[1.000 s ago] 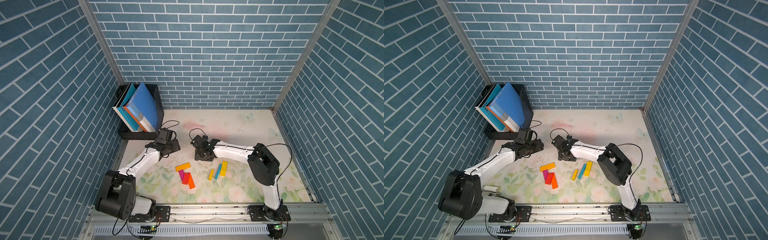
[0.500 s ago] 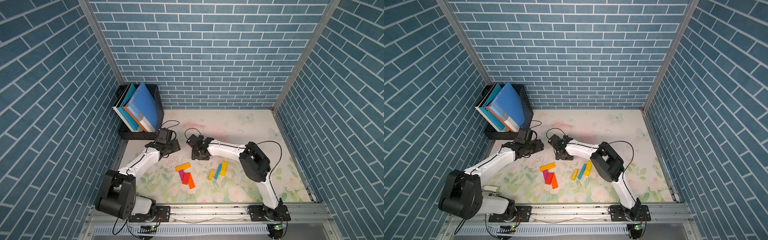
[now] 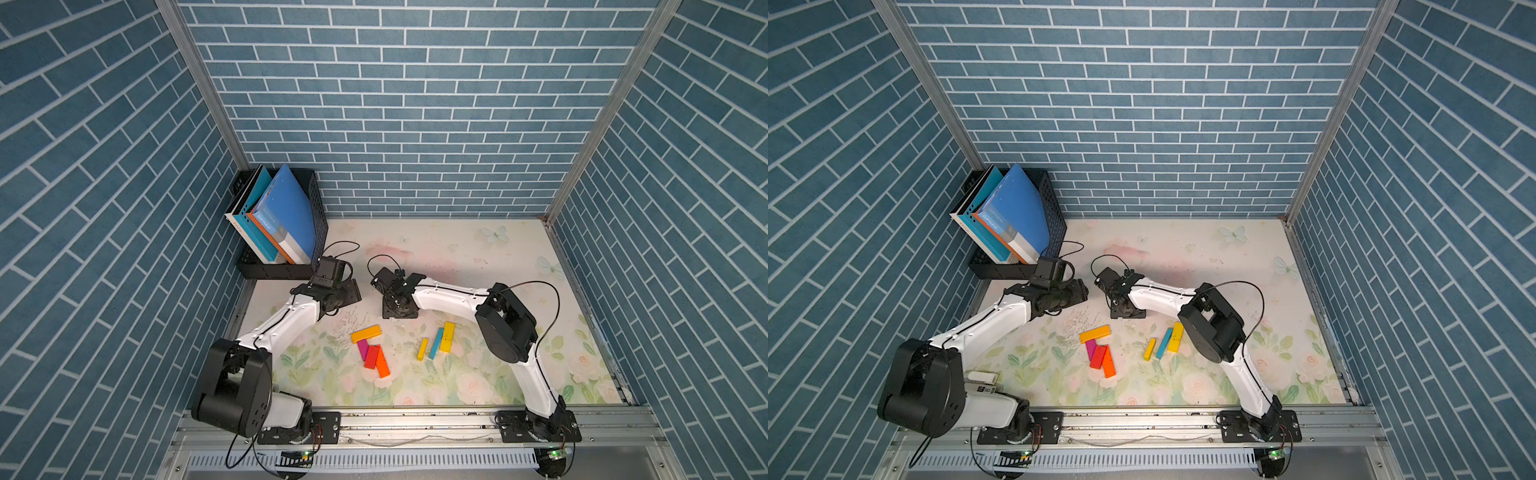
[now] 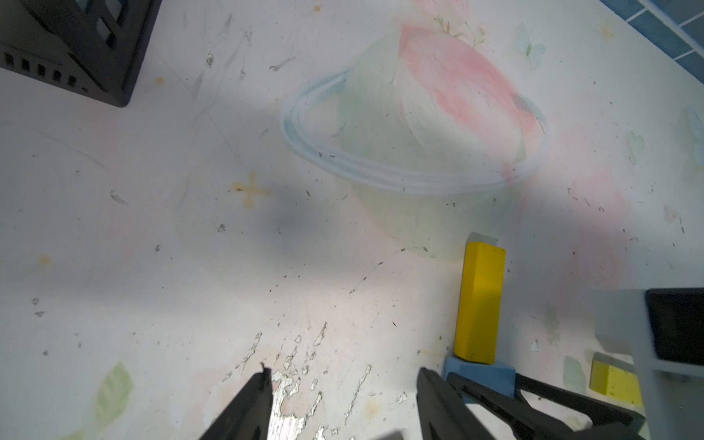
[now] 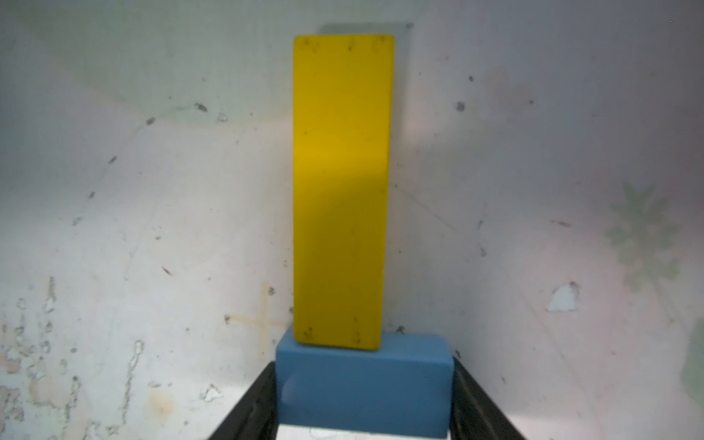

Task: Assemble the letter h with building blocks
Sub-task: Assemble the building block at the center of the board.

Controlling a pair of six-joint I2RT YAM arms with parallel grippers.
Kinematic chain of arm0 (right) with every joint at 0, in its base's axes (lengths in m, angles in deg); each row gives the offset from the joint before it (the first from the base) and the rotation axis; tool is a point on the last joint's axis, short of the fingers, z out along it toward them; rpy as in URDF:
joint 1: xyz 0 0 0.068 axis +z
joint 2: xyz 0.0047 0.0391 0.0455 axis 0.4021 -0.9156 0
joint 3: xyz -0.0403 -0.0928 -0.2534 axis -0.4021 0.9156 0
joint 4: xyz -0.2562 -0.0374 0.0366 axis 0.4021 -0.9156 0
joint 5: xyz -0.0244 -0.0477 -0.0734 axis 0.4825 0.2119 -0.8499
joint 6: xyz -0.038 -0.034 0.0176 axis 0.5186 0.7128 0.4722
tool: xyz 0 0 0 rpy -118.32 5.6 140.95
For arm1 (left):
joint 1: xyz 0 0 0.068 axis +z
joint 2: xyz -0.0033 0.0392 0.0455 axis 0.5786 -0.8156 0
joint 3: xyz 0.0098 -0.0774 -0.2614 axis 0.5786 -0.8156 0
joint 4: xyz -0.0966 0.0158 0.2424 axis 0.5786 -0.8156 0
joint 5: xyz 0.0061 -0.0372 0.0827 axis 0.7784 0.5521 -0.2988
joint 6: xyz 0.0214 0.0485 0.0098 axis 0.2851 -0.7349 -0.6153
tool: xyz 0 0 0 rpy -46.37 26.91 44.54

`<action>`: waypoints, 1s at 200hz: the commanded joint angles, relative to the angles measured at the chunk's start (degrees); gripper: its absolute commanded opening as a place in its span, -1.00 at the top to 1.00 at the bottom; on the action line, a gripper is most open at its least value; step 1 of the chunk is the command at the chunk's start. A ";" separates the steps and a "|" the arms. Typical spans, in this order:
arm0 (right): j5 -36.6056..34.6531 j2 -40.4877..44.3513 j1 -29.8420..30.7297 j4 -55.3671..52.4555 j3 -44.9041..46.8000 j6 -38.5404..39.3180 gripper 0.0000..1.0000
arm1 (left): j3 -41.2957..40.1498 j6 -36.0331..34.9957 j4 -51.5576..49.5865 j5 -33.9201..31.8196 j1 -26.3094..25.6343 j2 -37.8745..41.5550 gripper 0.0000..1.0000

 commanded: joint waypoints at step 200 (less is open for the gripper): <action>1.73 -0.76 -1.38 -1.47 -0.45 1.35 -0.98 | 0.39 -1.70 -1.05 -0.08 0.21 -0.72 -0.35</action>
